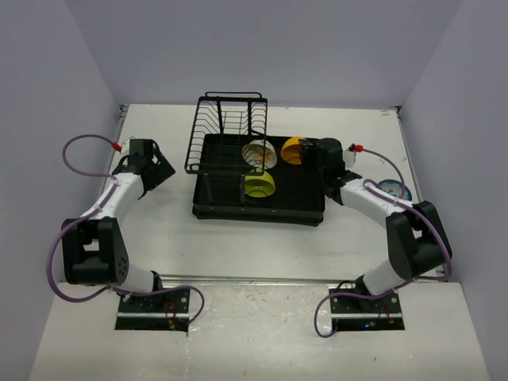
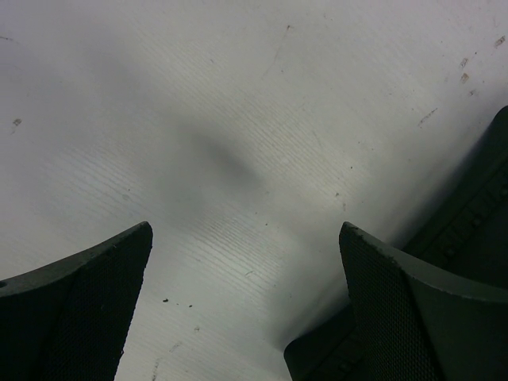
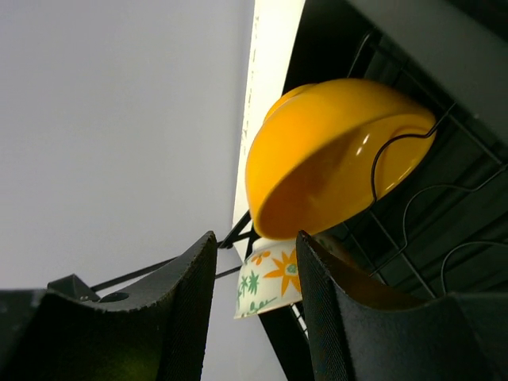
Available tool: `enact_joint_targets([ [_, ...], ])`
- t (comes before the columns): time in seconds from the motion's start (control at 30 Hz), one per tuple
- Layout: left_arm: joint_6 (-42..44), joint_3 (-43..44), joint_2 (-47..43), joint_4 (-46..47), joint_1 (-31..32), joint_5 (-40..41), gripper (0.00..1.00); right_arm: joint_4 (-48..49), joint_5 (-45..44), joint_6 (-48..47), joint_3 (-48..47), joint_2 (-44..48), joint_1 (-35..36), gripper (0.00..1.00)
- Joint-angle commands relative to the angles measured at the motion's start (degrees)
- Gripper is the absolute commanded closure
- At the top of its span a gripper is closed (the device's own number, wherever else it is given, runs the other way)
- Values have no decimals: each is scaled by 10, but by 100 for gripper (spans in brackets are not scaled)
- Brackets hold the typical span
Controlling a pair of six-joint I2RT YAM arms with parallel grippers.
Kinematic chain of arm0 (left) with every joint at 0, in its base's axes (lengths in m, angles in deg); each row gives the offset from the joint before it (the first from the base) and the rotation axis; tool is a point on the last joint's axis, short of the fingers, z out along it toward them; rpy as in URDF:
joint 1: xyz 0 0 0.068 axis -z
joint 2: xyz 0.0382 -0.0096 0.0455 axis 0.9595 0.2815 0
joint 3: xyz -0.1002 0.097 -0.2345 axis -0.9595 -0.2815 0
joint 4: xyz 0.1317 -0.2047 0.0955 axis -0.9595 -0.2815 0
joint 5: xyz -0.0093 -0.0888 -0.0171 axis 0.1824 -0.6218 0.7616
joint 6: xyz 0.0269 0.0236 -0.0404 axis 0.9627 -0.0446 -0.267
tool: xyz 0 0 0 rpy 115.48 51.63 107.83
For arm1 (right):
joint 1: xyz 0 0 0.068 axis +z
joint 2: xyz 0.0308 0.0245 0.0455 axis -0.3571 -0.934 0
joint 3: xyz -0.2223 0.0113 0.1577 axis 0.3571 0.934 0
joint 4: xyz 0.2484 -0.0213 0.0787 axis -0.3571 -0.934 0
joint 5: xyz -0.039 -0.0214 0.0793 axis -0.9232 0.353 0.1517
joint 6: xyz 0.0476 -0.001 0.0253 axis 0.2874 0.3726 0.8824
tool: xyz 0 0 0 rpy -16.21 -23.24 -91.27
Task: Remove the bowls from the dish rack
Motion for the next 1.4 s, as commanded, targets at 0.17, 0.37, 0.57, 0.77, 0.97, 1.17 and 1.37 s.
enact_joint_targets([
  [0.17,7,23,7,5,-10,0,0,35,15,-18,-39,-47,-20,54],
  [0.37,11,23,3,4,-15,3,0,63,18,-22,-54,-73,-25,55],
  [0.57,13,15,-3,3,-18,4,0,82,11,-24,-56,-85,-25,69],
  [0.77,13,15,-3,5,-19,2,0,109,4,-20,-36,-91,-25,91],
  [0.97,10,12,-1,9,-19,0,0,170,11,-22,-2,-105,-24,100],
  [1.17,10,4,-2,17,-22,1,0,283,26,-41,41,-134,-19,100],
  [1.37,7,-13,-2,33,-27,-2,0,451,57,-67,96,-183,-18,100],
])
